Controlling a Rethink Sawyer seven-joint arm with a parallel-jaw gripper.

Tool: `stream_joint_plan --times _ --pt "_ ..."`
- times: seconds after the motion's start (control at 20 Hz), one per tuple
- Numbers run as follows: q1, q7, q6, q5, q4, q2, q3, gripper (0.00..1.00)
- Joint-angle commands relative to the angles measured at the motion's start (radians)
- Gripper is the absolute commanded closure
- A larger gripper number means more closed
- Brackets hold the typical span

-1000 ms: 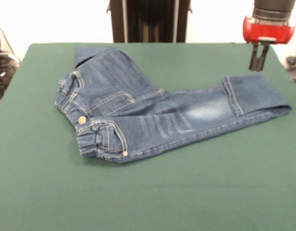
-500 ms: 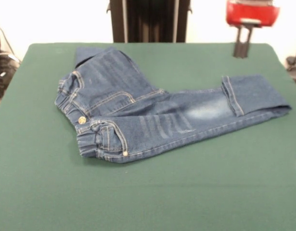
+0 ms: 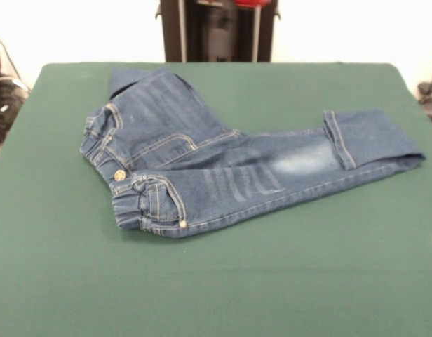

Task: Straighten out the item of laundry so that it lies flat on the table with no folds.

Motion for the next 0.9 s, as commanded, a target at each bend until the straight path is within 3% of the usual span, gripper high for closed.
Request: stream_joint_plan --times 0.05,0.55,0.9 --pt "-0.140 -0.226 0.170 -0.138 0.018 0.012 0.199 1.00" --pt "-0.220 -0.159 0.177 -0.277 -0.044 0.078 0.262 1.00" --pt "-0.255 -0.112 0.126 -0.345 -0.005 0.106 0.287 1.00"
